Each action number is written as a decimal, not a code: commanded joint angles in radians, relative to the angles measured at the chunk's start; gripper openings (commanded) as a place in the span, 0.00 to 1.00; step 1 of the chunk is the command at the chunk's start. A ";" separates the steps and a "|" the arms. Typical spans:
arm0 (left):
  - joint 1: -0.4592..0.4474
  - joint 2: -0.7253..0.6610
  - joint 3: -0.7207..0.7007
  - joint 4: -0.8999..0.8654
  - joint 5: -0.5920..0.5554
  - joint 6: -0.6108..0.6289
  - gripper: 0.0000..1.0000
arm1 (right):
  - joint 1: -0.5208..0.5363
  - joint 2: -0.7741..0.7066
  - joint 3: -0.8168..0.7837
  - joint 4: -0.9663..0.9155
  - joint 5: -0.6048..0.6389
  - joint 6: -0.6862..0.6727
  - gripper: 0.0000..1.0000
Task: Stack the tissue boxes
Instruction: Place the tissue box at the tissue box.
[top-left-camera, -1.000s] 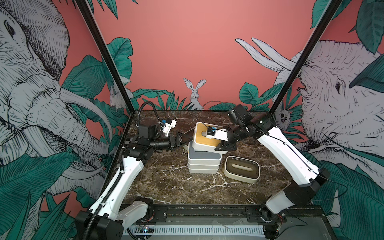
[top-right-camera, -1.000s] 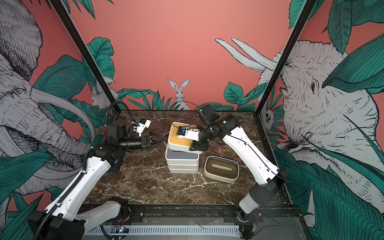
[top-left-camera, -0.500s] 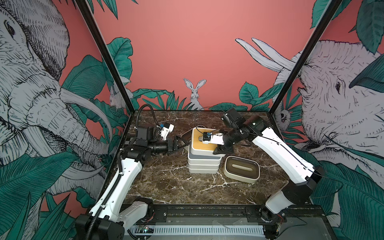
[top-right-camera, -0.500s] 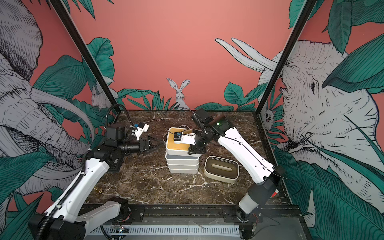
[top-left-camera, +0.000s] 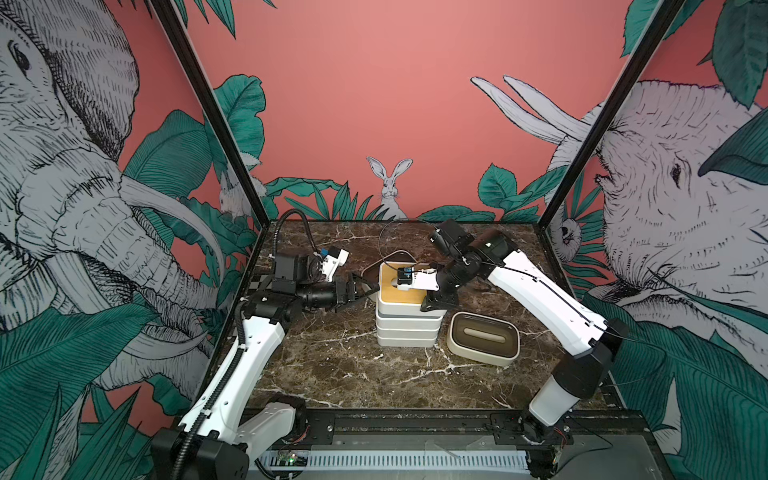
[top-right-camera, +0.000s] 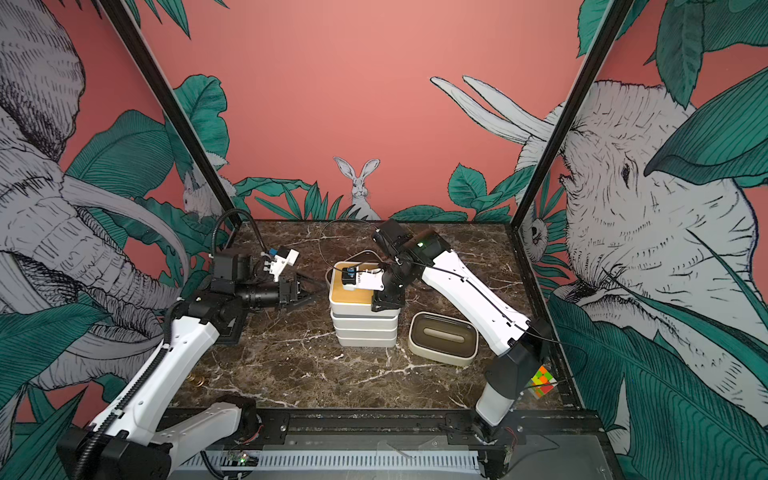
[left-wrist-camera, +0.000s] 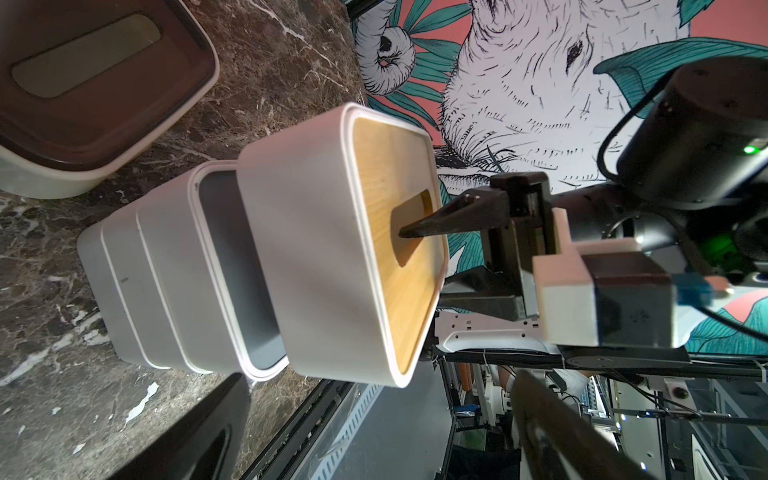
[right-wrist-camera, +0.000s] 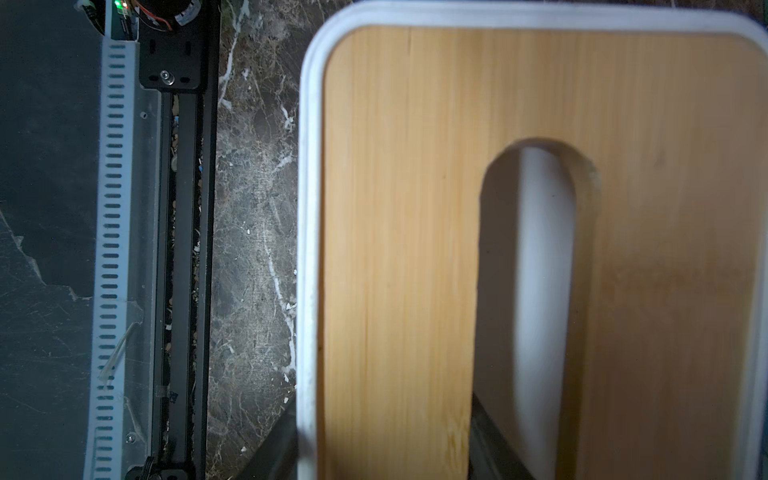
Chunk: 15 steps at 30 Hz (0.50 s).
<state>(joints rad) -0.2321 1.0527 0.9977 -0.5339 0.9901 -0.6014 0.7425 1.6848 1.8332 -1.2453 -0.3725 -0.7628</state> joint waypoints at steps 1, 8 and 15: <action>0.008 -0.005 -0.008 -0.022 0.013 0.024 1.00 | 0.007 -0.008 0.047 0.020 -0.017 0.011 0.39; 0.010 0.003 -0.012 -0.026 0.012 0.032 0.99 | 0.006 0.004 0.059 0.008 -0.021 0.014 0.40; 0.011 0.007 -0.016 -0.026 0.011 0.034 1.00 | 0.012 0.009 0.057 0.006 -0.016 0.008 0.40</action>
<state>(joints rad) -0.2272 1.0607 0.9966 -0.5346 0.9905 -0.5827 0.7456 1.6943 1.8637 -1.2495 -0.3740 -0.7521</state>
